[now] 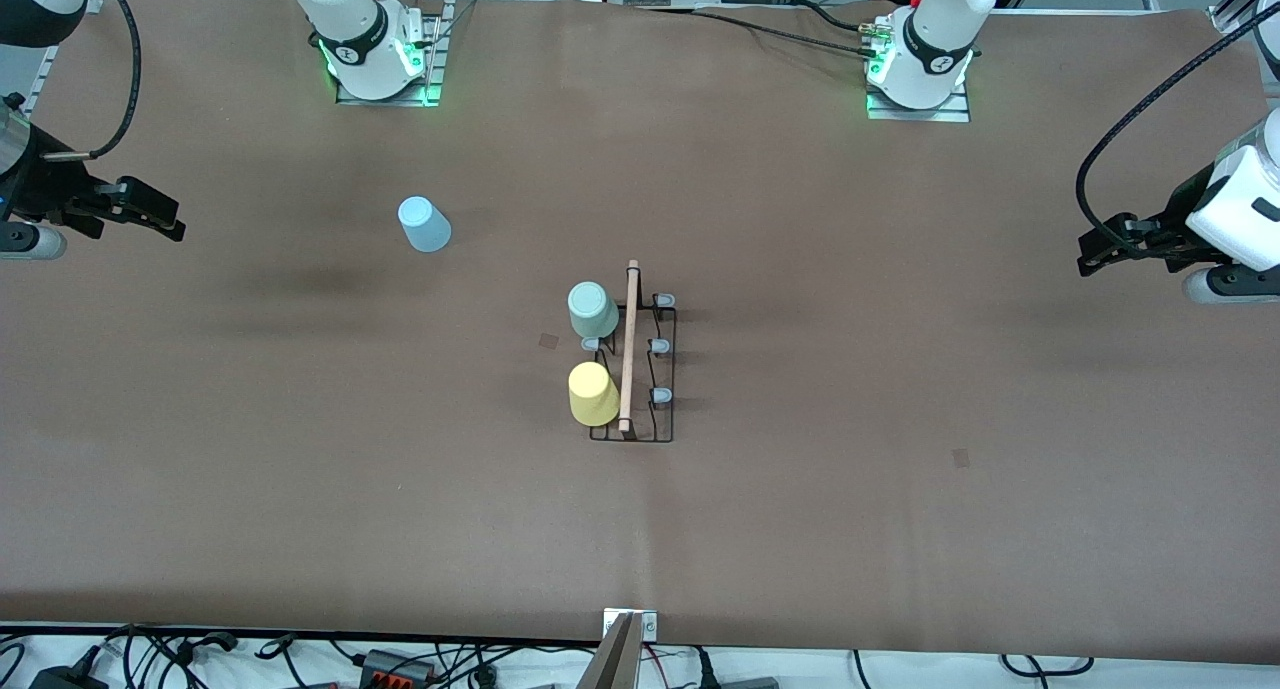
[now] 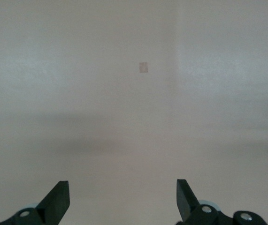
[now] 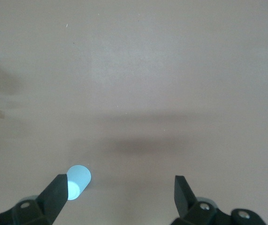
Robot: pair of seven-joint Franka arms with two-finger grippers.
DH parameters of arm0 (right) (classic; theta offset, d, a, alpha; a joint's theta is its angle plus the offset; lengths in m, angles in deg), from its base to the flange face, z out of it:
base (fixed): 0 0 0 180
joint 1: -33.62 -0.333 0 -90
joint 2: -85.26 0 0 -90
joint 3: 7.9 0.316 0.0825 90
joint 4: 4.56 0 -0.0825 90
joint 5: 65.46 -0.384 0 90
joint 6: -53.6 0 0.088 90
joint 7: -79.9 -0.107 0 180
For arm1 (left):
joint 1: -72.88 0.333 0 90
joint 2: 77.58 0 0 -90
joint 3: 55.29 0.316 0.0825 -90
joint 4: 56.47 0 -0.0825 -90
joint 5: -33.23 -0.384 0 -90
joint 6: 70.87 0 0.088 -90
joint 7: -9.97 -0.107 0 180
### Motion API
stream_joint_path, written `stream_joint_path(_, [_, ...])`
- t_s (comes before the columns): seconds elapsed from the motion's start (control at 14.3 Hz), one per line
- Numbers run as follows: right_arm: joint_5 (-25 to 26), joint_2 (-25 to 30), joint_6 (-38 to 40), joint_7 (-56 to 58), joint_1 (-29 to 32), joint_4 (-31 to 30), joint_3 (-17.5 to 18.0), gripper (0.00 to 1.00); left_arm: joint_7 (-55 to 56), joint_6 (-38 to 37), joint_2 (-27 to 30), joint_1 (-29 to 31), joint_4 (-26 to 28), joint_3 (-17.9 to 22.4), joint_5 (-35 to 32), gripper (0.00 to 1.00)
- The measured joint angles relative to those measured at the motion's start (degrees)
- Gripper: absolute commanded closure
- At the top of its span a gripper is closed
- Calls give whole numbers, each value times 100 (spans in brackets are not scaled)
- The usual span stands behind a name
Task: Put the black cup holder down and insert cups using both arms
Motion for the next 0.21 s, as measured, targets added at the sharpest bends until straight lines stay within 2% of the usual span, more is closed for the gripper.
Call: stream_joint_path(0.21, [0,17,1,0,0,0,0,0,0,0,0,0,0,0,0,0])
